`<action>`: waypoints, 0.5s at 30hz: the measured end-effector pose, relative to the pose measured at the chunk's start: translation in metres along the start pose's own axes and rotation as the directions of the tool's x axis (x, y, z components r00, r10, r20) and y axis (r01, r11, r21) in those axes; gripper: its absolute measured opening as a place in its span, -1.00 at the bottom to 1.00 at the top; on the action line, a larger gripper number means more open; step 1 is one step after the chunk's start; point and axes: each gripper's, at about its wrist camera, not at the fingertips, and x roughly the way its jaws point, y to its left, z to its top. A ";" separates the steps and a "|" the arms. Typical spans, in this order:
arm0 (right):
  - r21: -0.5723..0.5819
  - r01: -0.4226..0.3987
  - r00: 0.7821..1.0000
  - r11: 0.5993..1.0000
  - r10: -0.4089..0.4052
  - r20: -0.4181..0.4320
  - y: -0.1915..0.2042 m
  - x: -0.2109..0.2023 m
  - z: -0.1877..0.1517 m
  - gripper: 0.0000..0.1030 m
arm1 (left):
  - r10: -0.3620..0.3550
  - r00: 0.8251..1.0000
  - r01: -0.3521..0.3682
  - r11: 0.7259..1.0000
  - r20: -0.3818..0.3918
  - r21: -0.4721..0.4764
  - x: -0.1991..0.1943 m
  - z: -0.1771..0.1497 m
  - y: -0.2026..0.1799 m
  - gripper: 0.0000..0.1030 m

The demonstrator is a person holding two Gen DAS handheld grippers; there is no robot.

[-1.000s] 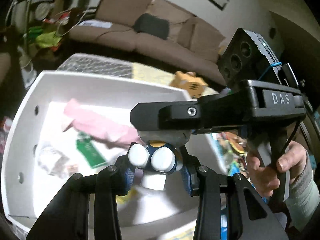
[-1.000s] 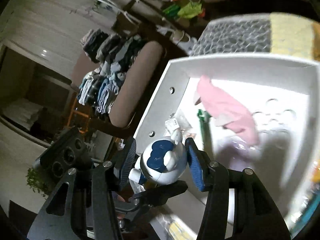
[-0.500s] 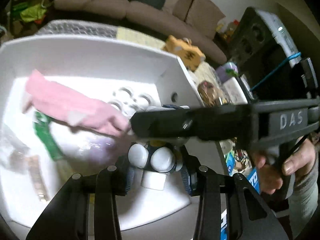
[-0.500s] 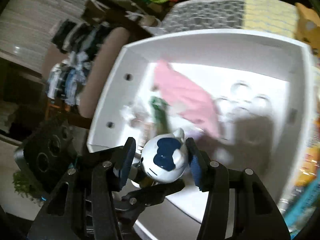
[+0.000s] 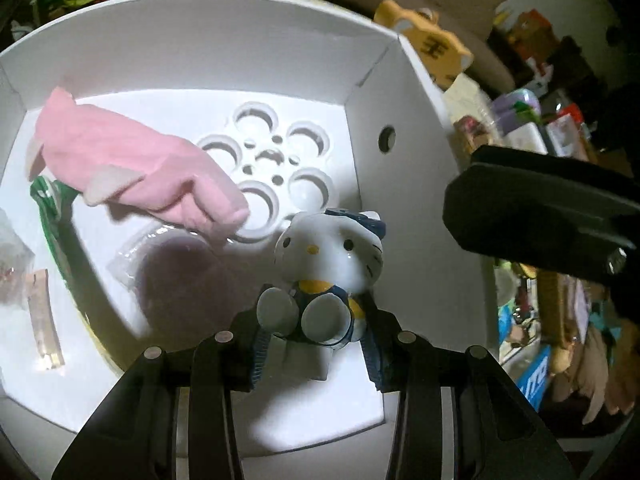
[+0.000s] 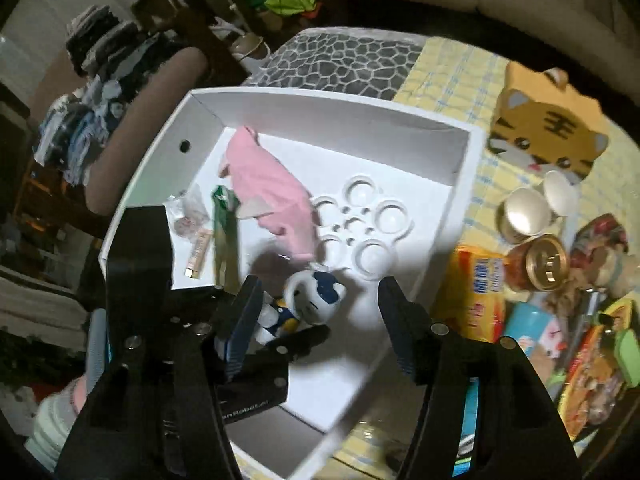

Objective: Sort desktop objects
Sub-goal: 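Carry the figurine with the right gripper into the white box and release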

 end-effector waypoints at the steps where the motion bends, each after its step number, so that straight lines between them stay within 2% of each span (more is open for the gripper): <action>1: -0.002 0.002 1.000 1.000 -0.002 -0.003 -0.002 0.000 -0.001 0.12 | 0.013 1.000 -0.013 1.000 -0.013 0.002 0.001 -0.001 -0.001 -0.22; 3: 0.000 0.003 1.000 1.000 -0.003 -0.002 -0.006 -0.003 -0.003 0.12 | 0.022 0.999 -0.023 1.000 -0.040 -0.008 0.008 -0.001 -0.007 -0.22; 8: -0.003 0.000 1.000 1.000 0.000 0.000 -0.011 -0.004 -0.008 0.12 | -0.026 0.996 0.017 0.995 -0.087 -0.101 0.018 0.000 -0.003 -0.21; 10: -0.005 0.000 1.000 1.000 0.000 -0.003 -0.012 -0.003 -0.011 0.12 | -0.058 0.994 0.044 0.988 -0.091 -0.149 0.016 -0.003 0.002 0.20; 12: -0.009 -0.002 1.000 1.000 0.002 -0.007 -0.013 -0.003 -0.014 0.12 | -0.075 0.994 0.060 0.984 -0.081 -0.170 0.010 -0.009 0.006 0.35; 15: -0.021 0.005 1.000 1.000 -0.005 -0.007 -0.012 -0.003 -0.019 0.12 | -0.088 0.993 0.074 0.983 -0.075 -0.167 -0.005 -0.017 0.010 0.35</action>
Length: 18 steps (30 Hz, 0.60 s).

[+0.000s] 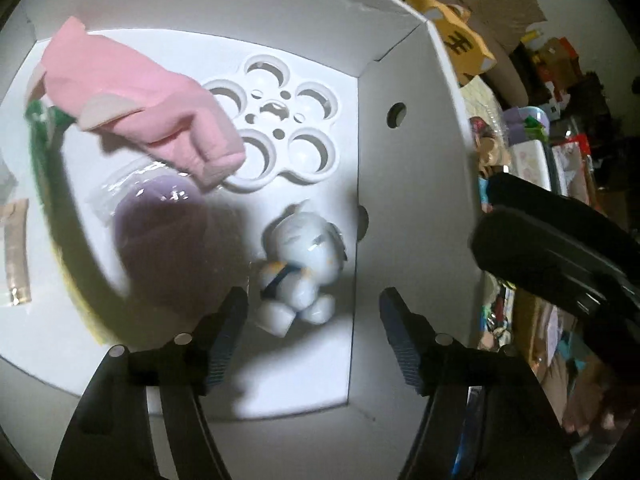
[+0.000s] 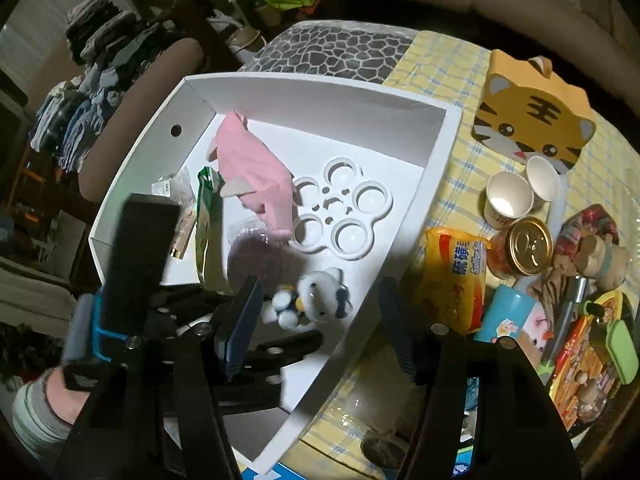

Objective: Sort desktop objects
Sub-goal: 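Carry the figurine with the right gripper into the white box and release, then withdraw the right gripper from the box back over the table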

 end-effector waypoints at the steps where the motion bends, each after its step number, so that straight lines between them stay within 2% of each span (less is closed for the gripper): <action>1: -0.004 0.002 1.000 1.000 -0.002 0.001 0.001 0.000 -0.001 0.12 | -0.008 1.000 0.008 1.000 0.007 -0.001 -0.007 -0.004 0.002 0.36; 8: -0.055 0.035 0.999 0.998 -0.035 -0.010 0.017 -0.001 -0.008 0.13 | -0.043 0.997 0.044 0.999 0.068 -0.004 -0.056 -0.016 0.018 0.38; 12: -0.099 0.066 0.997 0.993 -0.069 -0.022 0.031 0.000 -0.017 0.12 | 0.051 0.992 -0.060 0.994 0.112 0.087 -0.072 -0.025 0.007 0.40; 18: -0.167 0.127 0.991 0.978 -0.131 -0.015 0.053 -0.002 -0.039 0.12 | 0.122 0.982 -0.144 0.978 0.147 0.154 -0.086 -0.048 0.007 0.40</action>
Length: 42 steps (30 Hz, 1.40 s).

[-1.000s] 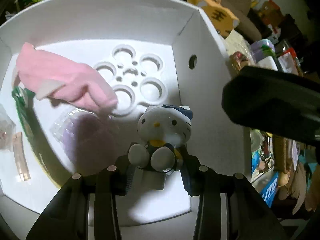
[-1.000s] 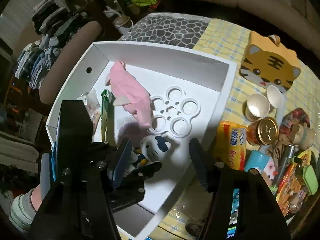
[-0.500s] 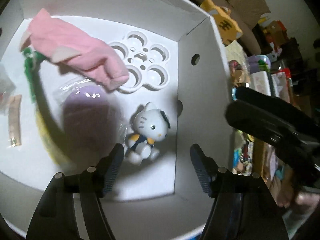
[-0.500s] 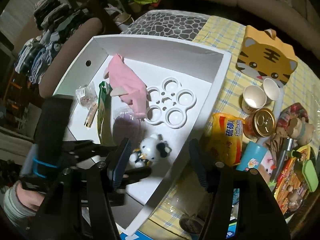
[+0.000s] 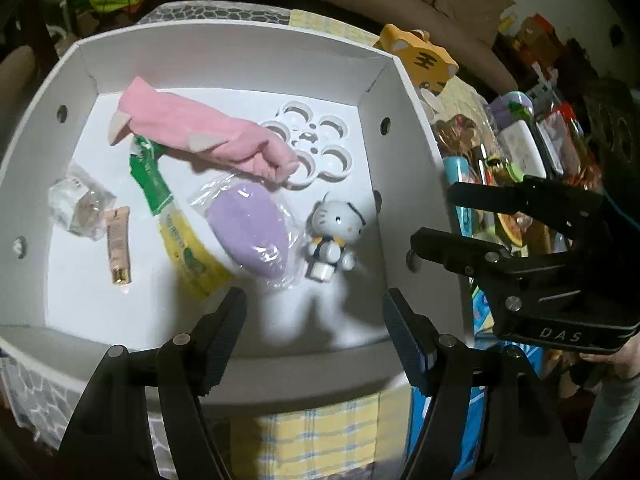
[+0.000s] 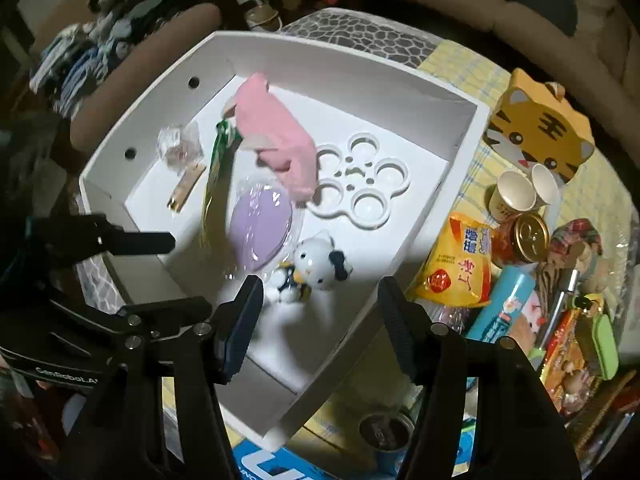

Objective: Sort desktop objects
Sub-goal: 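Withdraw the right gripper from the box back over the table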

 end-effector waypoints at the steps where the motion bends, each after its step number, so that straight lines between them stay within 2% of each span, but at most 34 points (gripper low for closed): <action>1: -0.013 0.014 1.000 1.000 -0.014 0.002 0.005 -0.002 -0.004 0.12 | 0.010 1.000 -0.010 1.000 0.008 0.008 -0.002 -0.002 0.000 0.40; 7: -0.050 0.050 0.999 0.998 -0.049 0.016 0.022 -0.013 -0.026 0.11 | 0.085 0.995 -0.088 0.995 0.056 0.056 -0.017 -0.023 -0.005 0.43; 12: -0.052 0.058 0.998 0.997 -0.056 0.040 0.032 -0.026 -0.042 0.11 | 0.093 0.992 -0.097 0.994 0.088 0.048 -0.029 -0.038 -0.006 0.58; 17: -0.051 0.054 0.997 0.997 -0.051 0.058 0.039 -0.038 -0.059 0.11 | 0.097 0.990 -0.101 0.994 0.105 0.040 -0.039 -0.051 -0.009 0.64; 19: -0.051 0.053 0.997 0.997 -0.050 0.064 0.040 -0.042 -0.065 0.11 | 0.096 0.989 -0.100 0.994 0.112 0.034 -0.042 -0.055 -0.011 0.86; 20: -0.049 0.050 0.997 0.998 -0.047 0.069 0.041 -0.044 -0.068 0.12 | 0.093 0.989 -0.096 0.995 0.118 0.024 -0.044 -0.057 -0.011 0.90; 22: -0.040 0.039 0.996 0.998 -0.036 0.077 0.041 -0.049 -0.076 0.18 | 0.088 0.989 -0.090 0.996 0.121 0.007 -0.046 -0.061 -0.012 1.00; 24: -0.032 0.036 0.996 0.999 -0.033 0.087 0.039 -0.055 -0.083 0.43 | 0.078 0.990 -0.078 0.997 0.118 -0.007 -0.048 -0.065 -0.014 1.00; 27: -0.027 0.019 0.994 0.999 -0.016 0.109 0.034 -0.068 -0.098 0.67 | 0.069 0.990 -0.069 0.998 0.125 -0.008 -0.052 -0.072 -0.022 1.00; 31: -0.007 -0.003 0.988 1.000 0.004 0.157 0.012 -0.101 -0.127 0.77 | 0.050 0.989 -0.054 0.998 0.138 0.027 -0.056 -0.079 -0.043 1.00; 34: 0.065 0.003 0.983 0.998 -0.015 0.181 -0.028 -0.128 -0.161 1.00 | 0.040 0.985 -0.054 0.995 0.166 0.081 -0.058 -0.082 -0.065 1.00; 38: 0.196 0.006 0.975 0.981 -0.049 0.216 -0.080 -0.154 -0.201 1.00 | 0.002 0.985 -0.029 0.988 0.175 0.149 -0.053 -0.082 -0.102 1.00; 42: 0.286 0.013 0.962 0.958 -0.090 0.257 -0.118 -0.172 -0.236 1.00 | -0.006 0.982 -0.035 0.975 0.187 0.217 -0.045 -0.082 -0.143 1.00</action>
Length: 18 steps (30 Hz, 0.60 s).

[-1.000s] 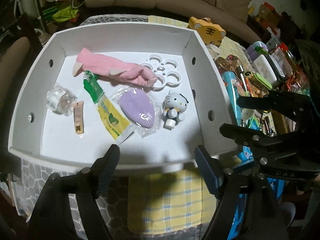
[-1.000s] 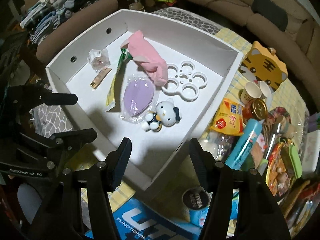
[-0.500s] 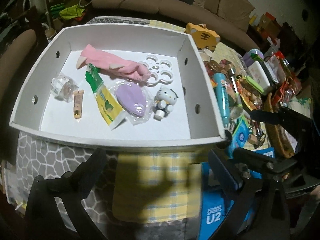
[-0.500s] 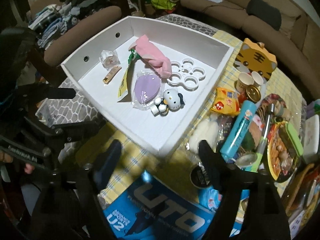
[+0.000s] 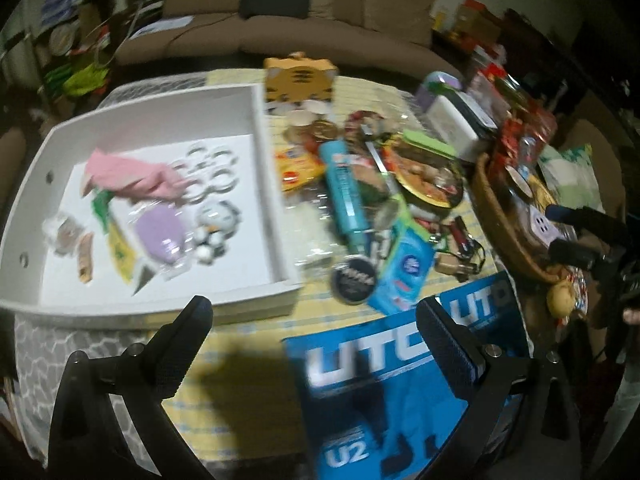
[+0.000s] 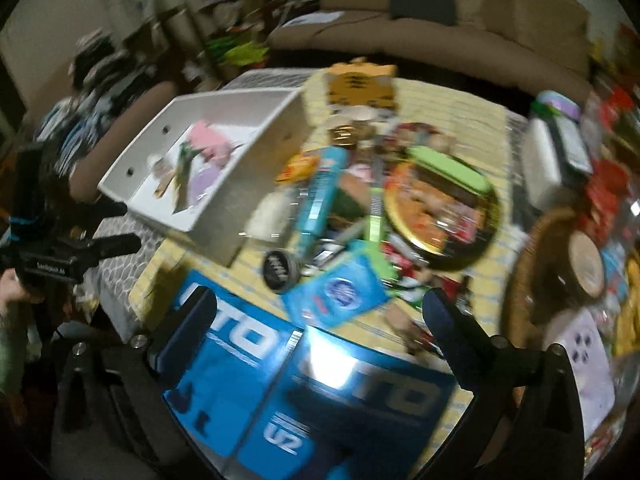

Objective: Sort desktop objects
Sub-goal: 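Withdraw the right gripper from the box back over the table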

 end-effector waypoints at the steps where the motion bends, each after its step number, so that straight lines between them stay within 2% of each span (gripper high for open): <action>1: 0.016 0.006 1.000 1.000 -0.006 0.008 -0.008 -0.004 -0.003 1.00 | 0.000 1.000 0.000 1.000 -0.001 0.015 0.003 0.001 -0.009 1.00; 5: 0.067 0.035 0.999 0.997 -0.038 0.037 -0.034 -0.011 -0.015 1.00 | 0.023 1.000 -0.024 0.996 0.008 0.091 0.017 0.005 -0.043 1.00; 9: 0.139 0.014 0.998 0.990 -0.023 0.063 -0.057 -0.006 -0.027 1.00 | 0.056 0.998 -0.059 0.986 0.027 0.154 0.039 0.006 -0.068 1.00; 14: 0.219 0.000 0.996 0.976 -0.018 0.082 -0.080 0.005 -0.039 1.00 | 0.068 0.998 -0.067 0.976 0.002 0.209 0.074 0.003 -0.081 1.00; 18: 0.288 -0.052 0.995 0.956 0.024 0.101 -0.097 0.018 -0.044 1.00 | 0.064 0.998 -0.059 0.968 -0.015 0.243 0.095 0.000 -0.085 1.00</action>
